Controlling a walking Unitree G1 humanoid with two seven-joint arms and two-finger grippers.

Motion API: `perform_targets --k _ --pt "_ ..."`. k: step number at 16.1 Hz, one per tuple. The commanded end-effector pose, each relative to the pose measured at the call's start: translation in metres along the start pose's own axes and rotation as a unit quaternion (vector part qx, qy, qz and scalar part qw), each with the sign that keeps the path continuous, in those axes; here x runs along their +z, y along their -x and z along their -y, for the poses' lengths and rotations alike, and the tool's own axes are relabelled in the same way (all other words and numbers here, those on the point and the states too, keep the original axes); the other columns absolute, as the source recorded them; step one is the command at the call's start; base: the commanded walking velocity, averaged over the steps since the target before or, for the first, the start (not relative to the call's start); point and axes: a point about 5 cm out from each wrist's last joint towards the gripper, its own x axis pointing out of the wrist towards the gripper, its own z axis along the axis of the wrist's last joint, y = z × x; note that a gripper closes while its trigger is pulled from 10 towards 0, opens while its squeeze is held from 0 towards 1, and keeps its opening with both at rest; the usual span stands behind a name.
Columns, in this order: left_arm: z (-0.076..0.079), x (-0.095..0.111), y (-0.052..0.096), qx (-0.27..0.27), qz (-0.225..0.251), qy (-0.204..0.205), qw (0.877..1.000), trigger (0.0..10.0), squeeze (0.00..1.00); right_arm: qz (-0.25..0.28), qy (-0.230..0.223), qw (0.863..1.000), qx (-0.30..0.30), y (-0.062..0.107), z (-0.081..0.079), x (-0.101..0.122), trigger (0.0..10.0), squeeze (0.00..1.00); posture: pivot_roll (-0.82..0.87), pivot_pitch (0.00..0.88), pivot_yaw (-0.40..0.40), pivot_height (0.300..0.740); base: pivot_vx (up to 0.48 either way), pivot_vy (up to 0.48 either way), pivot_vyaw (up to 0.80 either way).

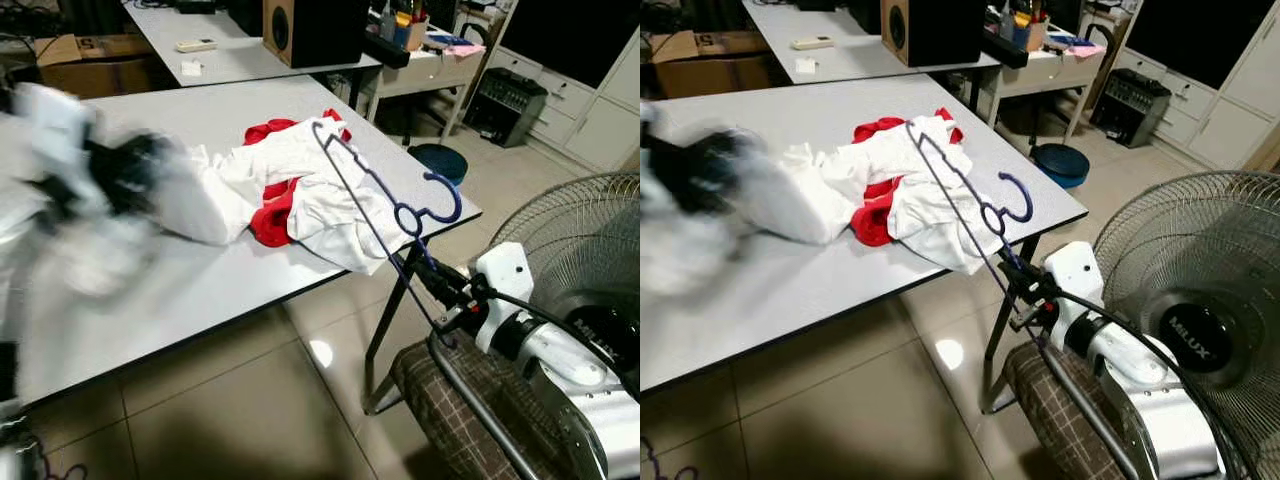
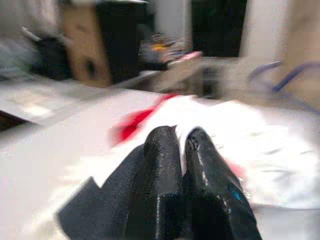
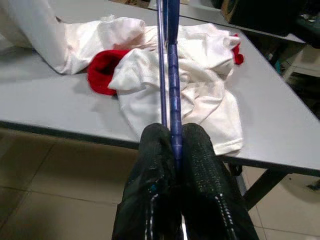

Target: Hang hanger

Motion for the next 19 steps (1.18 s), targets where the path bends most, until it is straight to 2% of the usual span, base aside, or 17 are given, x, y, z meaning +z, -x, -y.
perform_targets --k 1,2,3,4,5,6,7,8,9,10,11,12,13,14,16,18,19 --pt "0.012 0.046 -0.016 -0.045 0.114 0.085 0.989 0.0 0.0 0.025 0.004 0.999 -0.043 0.001 0.014 0.01 10.0 0.0 -0.01 0.0 -0.085 0.74 0.0 0.0 0.0" --pt "0.011 0.063 -0.022 -0.047 0.161 0.129 0.977 0.0 0.0 0.033 0.0 0.998 -0.061 0.001 0.018 0.012 10.0 0.0 -0.02 0.0 -0.081 0.74 0.0 0.0 0.0" --pt "0.008 0.071 -0.025 -0.045 0.186 0.161 0.968 0.0 0.0 0.038 -0.004 0.997 -0.073 0.002 0.02 0.013 10.0 0.0 -0.02 0.0 -0.081 0.74 0.0 0.0 0.0" --pt "0.002 0.069 -0.027 -0.02 0.195 0.195 0.961 0.0 0.0 0.041 -0.01 0.996 -0.08 0.003 0.021 0.013 10.0 0.0 -0.02 0.0 -0.071 0.74 0.0 0.0 0.0" --pt "-0.006 0.057 -0.028 0.016 0.167 0.209 0.963 0.0 0.0 0.039 -0.01 0.996 -0.081 0.004 0.02 0.011 10.0 0.0 -0.02 0.0 -0.071 0.74 0.0 0.0 0.0" --pt "-0.014 0.032 -0.029 0.066 0.096 0.201 0.973 0.0 0.0 0.036 -0.01 0.996 -0.08 0.005 0.017 0.009 10.0 0.0 -0.02 0.0 -0.071 0.74 0.0 0.0 0.0" --pt "-0.018 -0.025 -0.02 0.12 -0.036 0.168 0.978 0.0 0.0 0.033 -0.012 0.996 -0.078 0.005 0.013 0.007 10.0 0.0 -0.02 0.0 -0.053 0.74 0.0 0.0 0.0" --pt "-0.018 -0.041 -0.015 0.135 -0.074 0.161 0.975 0.0 0.0 0.031 -0.011 0.996 -0.077 0.004 0.012 0.006 10.0 0.0 -0.02 0.0 -0.055 0.74 0.0 0.0 0.0" --pt "-0.018 -0.065 -0.008 0.163 -0.126 0.158 0.966 10.0 0.0 0.029 -0.01 0.997 -0.074 0.004 0.011 0.006 10.0 0.0 -0.02 0.0 -0.056 0.74 0.0 0.0 0.0" --pt "-0.018 -0.084 0.001 0.178 -0.17 0.141 0.959 10.0 0.0 0.027 -0.011 0.997 -0.068 0.003 0.009 0.005 10.0 0.0 -0.02 0.0 -0.06 0.74 0.0 0.0 0.0" --pt "-0.017 -0.091 0.009 0.183 -0.193 0.11 0.958 10.0 0.83 0.024 -0.008 0.998 -0.058 0.003 0.007 0.005 10.0 0.0 -0.02 0.0 -0.061 0.74 0.0 0.0 0.0" --pt "-0.018 -0.091 0.012 0.193 -0.188 0.12 0.956 10.0 1.0 0.021 -0.005 0.999 -0.05 0.003 0.006 0.005 10.0 0.0 -0.02 0.0 -0.066 0.74 0.0 0.0 0.0" --pt "-0.025 -0.089 0.017 0.211 -0.186 0.11 0.953 10.0 1.0 0.019 -0.005 0.999 -0.05 0.003 0.006 0.004 10.0 0.0 -0.02 0.0 -0.067 0.74 0.0 0.0 0.0" --pt "-0.032 -0.087 0.022 0.225 -0.198 0.069 0.952 10.0 1.0 0.017 -0.004 0.999 -0.05 0.003 0.006 0.004 10.0 0.0 -0.02 0.0 -0.068 0.74 0.0 0.0 0.0" --pt "-0.035 -0.082 0.025 0.224 -0.197 0.032 0.954 10.0 1.0 0.011 0.0 0.999 -0.05 0.003 0.006 0.003 10.0 0.0 -0.02 0.0 -0.071 0.74 0.0 0.0 0.0" --pt "-0.041 -0.068 0.028 0.216 -0.159 -0.005 0.963 10.0 1.0 0.004 0.002 0.999 -0.054 0.004 0.006 0.001 10.0 0.0 -0.02 0.0 -0.063 0.74 0.0 0.0 0.0" --pt "-0.04 -0.054 0.026 0.193 -0.12 -0.05 0.973 10.0 1.0 0.004 0.006 0.999 -0.051 0.004 0.007 0.003 10.0 0.0 -0.02 0.0 -0.06 0.74 0.0 0.0 0.0"
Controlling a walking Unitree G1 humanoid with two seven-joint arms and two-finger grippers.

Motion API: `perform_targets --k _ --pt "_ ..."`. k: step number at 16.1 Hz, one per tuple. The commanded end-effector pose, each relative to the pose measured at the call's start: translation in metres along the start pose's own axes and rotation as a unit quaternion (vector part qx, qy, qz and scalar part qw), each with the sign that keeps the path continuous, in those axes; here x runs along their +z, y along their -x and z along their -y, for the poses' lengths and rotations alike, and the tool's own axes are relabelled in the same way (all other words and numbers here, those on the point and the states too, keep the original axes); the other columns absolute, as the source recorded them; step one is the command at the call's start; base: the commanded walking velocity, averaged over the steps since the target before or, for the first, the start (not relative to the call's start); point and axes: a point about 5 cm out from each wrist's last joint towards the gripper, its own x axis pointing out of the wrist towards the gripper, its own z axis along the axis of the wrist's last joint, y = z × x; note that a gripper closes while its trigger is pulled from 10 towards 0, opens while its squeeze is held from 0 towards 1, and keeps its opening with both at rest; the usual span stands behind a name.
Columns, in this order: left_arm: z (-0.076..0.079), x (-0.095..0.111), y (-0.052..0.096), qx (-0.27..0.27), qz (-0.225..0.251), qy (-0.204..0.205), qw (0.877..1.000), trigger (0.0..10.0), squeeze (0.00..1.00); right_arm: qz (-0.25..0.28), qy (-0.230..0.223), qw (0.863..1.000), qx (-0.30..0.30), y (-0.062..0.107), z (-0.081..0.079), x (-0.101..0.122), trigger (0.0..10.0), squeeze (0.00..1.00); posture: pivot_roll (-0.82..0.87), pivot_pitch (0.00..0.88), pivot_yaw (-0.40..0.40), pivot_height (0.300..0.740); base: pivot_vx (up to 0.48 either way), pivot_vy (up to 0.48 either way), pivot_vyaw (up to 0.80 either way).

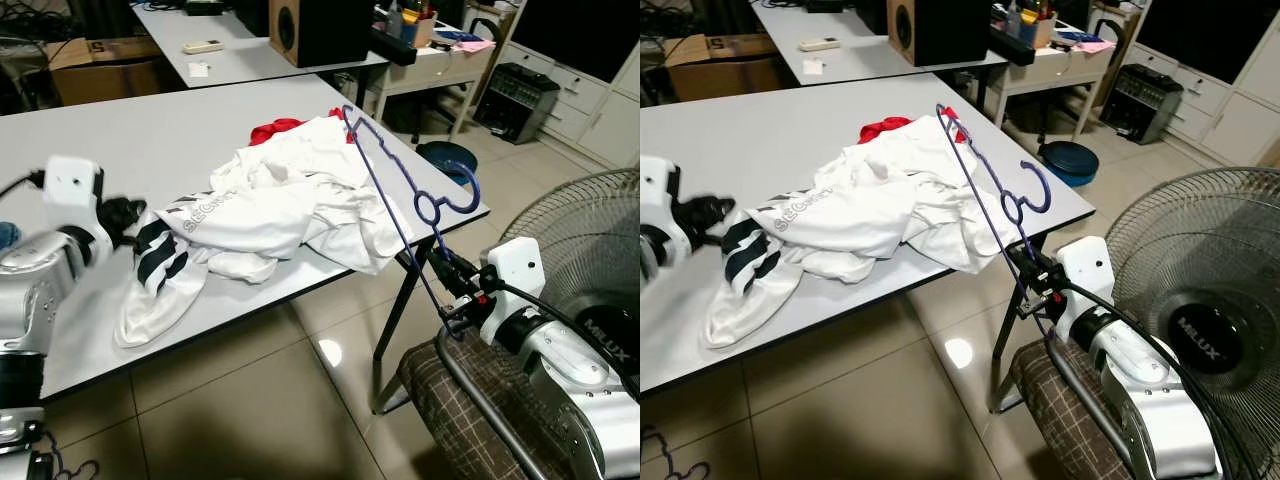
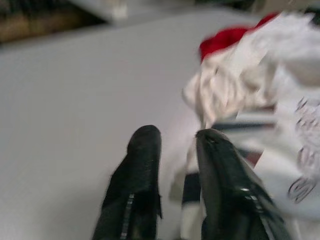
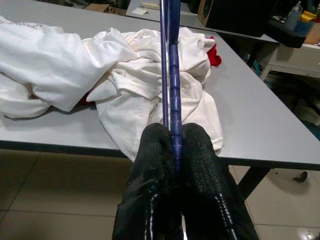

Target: Hang hanger

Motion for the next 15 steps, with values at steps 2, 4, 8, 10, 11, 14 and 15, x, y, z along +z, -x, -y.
perform_targets --k 2,4,8,10,11,14,15 --pt "0.012 0.018 0.003 -0.063 0.05 -0.049 0.996 10.0 1.0 0.0 0.014 1.0 -0.003 0.004 0.005 0.005 10.0 0.0 -0.03 0.0 -0.055 0.74 0.0 0.0 0.0" --pt "0.046 0.021 0.005 -0.205 0.053 -0.135 0.968 10.0 1.0 -0.01 0.025 1.0 -0.009 0.009 0.011 0.002 10.0 0.0 -0.03 0.0 -0.046 0.74 0.0 0.0 0.0" --pt "0.095 -0.013 -0.001 -0.386 -0.045 -0.22 0.895 10.0 0.0 -0.017 0.042 0.999 0.006 0.014 0.009 0.006 10.0 0.0 -0.08 0.0 -0.014 0.74 0.0 0.0 0.0" --pt "0.1 -0.026 -0.004 -0.408 -0.081 -0.225 0.881 10.0 0.0 -0.019 0.043 0.999 0.025 0.016 0.003 0.007 10.0 0.0 -0.09 0.0 -0.012 0.74 0.0 0.0 0.0" --pt "0.101 -0.03 -0.009 -0.401 -0.095 -0.229 0.882 10.0 0.0 -0.021 0.041 0.998 0.031 0.017 0.0 0.005 10.0 0.0 -0.09 0.0 -0.012 0.74 0.0 0.0 0.0" --pt "0.095 -0.035 -0.038 -0.304 -0.104 -0.219 0.921 10.0 0.0 -0.029 0.048 0.997 0.047 0.012 -0.006 0.002 10.0 0.0 -0.09 0.0 -0.003 0.74 0.0 0.0 0.0" --pt "0.093 -0.035 -0.038 -0.3 -0.102 -0.224 0.922 10.0 0.0 -0.029 0.049 0.997 0.048 0.012 -0.007 0.003 10.0 0.0 -0.1 0.0 -0.005 0.74 0.0 0.0 0.0"
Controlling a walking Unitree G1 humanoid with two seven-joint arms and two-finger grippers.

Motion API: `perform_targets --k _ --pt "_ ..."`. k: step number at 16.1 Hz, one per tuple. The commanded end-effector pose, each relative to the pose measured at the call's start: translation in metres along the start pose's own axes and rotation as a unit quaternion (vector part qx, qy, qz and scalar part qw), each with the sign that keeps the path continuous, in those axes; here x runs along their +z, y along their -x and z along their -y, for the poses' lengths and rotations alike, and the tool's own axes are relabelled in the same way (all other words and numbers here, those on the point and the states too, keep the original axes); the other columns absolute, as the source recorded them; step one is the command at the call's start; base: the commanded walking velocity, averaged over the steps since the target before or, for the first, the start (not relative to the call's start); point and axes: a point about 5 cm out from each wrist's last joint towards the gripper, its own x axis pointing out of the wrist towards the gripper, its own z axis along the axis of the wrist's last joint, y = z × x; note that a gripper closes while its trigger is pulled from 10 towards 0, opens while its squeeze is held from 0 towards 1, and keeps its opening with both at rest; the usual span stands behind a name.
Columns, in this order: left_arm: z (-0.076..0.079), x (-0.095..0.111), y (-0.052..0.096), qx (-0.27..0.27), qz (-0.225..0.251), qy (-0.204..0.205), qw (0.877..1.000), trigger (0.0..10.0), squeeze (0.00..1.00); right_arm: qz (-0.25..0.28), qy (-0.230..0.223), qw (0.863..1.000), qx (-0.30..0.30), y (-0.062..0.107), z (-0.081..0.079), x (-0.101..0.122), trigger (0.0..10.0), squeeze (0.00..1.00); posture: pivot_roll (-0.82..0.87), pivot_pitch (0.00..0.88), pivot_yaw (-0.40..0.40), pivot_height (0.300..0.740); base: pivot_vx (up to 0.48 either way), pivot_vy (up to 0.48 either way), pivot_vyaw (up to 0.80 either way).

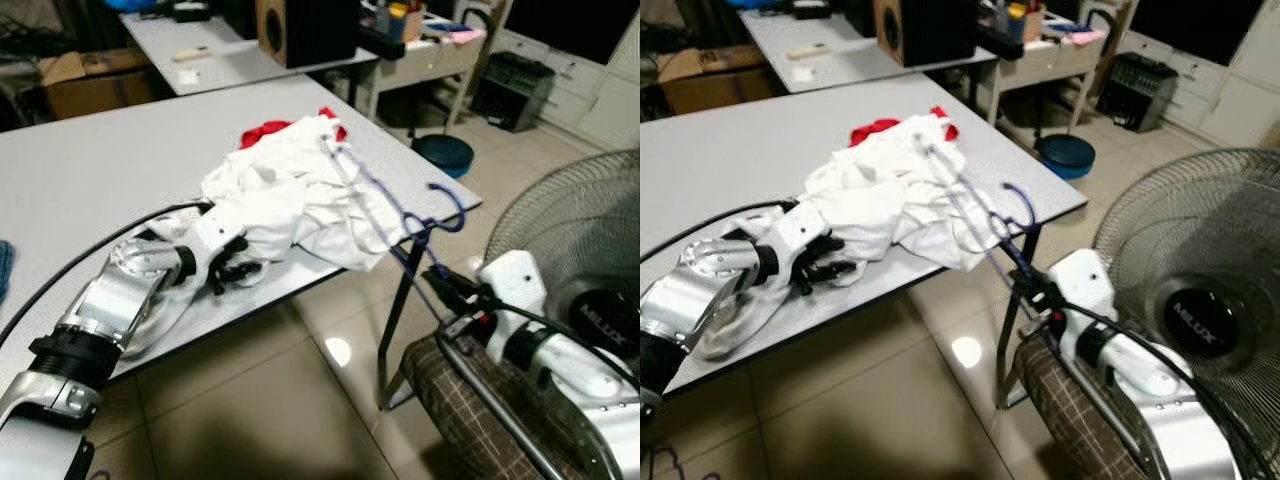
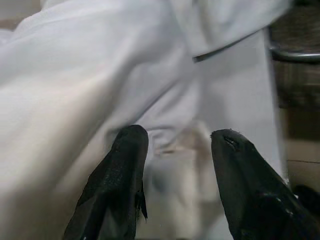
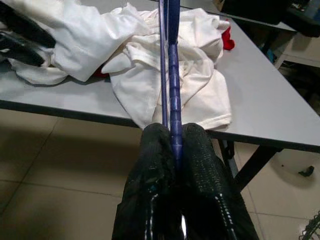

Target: Hang hanger

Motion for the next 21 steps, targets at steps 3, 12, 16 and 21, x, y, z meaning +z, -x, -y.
perform_targets --k 3,12,16,21 --pt "-0.023 -0.007 -0.01 0.122 -0.034 -0.008 0.992 10.0 0.0 -0.002 0.011 1.0 -0.005 -0.005 0.004 0.003 10.0 0.0 -0.09 0.0 -0.024 0.74 0.0 0.0 0.0" --pt "-0.091 0.017 0.044 0.359 0.126 0.073 0.922 10.0 0.0 0.025 0.009 0.999 -0.041 -0.006 0.008 0.009 10.0 0.0 -0.09 0.0 0.003 0.74 0.0 0.0 0.0" --pt "-0.06 -0.026 0.058 0.197 0.038 -0.015 0.979 10.0 0.0 0.023 0.004 1.0 -0.009 -0.003 -0.001 0.007 10.0 0.0 -0.07 0.0 0.011 0.74 0.0 0.0 0.0" --pt "-0.036 -0.052 0.077 0.112 -0.04 -0.021 0.993 10.0 0.0 0.021 -0.001 1.0 0.014 -0.007 -0.011 0.004 10.0 0.0 -0.04 0.0 -0.005 0.74 0.0 0.0 0.0"
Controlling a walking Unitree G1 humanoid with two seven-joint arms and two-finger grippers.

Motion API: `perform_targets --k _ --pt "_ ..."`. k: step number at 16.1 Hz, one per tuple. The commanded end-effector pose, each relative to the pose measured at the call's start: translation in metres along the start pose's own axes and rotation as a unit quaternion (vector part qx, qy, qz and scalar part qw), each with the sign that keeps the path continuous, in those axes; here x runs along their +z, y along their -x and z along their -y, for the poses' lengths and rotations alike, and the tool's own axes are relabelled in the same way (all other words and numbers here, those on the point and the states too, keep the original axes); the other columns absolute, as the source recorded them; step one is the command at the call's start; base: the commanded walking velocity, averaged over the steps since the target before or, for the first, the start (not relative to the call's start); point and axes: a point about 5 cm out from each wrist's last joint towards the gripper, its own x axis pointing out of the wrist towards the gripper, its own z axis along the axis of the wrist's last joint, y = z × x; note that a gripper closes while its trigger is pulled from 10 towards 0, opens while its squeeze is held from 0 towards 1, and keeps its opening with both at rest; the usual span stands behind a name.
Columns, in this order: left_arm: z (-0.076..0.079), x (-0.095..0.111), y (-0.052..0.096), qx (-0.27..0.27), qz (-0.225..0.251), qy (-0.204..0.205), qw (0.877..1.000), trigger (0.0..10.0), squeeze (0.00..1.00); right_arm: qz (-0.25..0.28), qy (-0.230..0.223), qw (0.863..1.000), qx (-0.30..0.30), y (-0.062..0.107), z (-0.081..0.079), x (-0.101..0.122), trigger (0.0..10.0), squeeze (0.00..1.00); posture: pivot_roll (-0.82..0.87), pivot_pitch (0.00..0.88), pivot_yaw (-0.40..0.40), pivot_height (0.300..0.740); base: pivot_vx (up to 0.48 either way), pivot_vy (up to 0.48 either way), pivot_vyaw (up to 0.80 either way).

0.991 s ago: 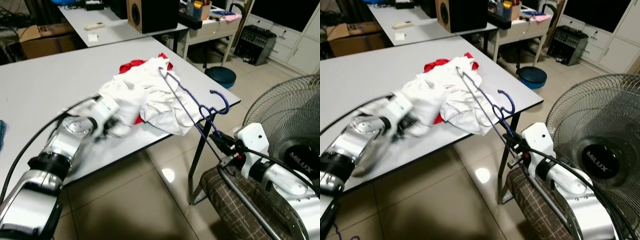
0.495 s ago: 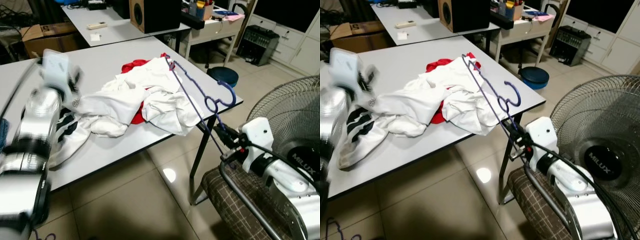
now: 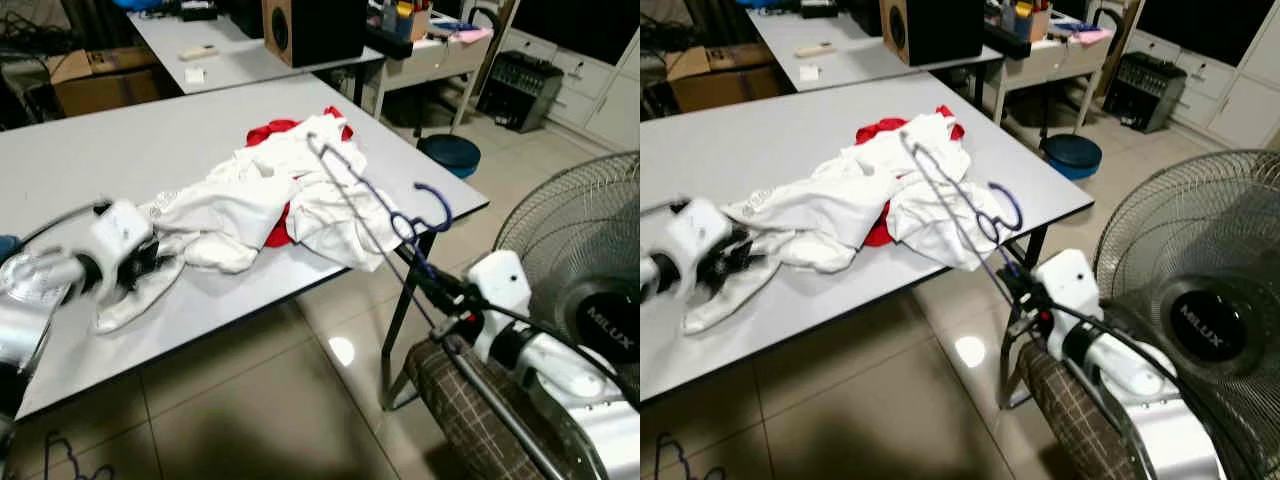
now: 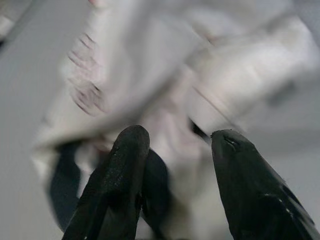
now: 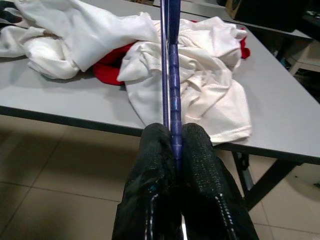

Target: Hang hanger

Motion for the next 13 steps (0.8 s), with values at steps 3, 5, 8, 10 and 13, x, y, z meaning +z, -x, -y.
perform_targets --k 3,5,8,10,13 --pt "0.008 -0.002 -0.008 0.007 -0.019 0.012 1.0 10.0 0.0 0.006 0.002 1.0 0.009 -0.003 -0.001 0.002 10.0 0.0 -0.04 0.0 -0.013 0.74 0.0 0.0 0.0" --pt "0.024 -0.012 -0.015 0.009 -0.054 0.022 0.998 2.1 0.0 0.003 0.005 1.0 0.01 -0.003 0.0 0.002 10.0 0.0 -0.04 0.0 -0.011 0.74 0.0 0.0 0.0" --pt "0.029 -0.016 -0.018 0.03 -0.068 0.024 0.997 0.0 0.0 0.002 0.004 1.0 0.007 -0.002 0.0 0.001 10.0 0.0 -0.04 0.0 -0.009 0.74 0.0 0.0 0.0" --pt "0.032 -0.015 -0.018 0.033 -0.067 0.026 0.997 0.0 0.0 0.0 0.005 1.0 0.009 -0.002 -0.001 0.001 10.0 0.0 -0.04 0.0 -0.01 0.74 0.0 0.0 0.0" --pt "0.033 -0.013 -0.018 0.042 -0.064 0.034 0.997 0.0 0.0 -0.001 0.006 1.0 0.009 -0.002 0.0 0.001 10.0 0.0 -0.04 0.0 -0.012 0.74 0.0 0.0 0.0"
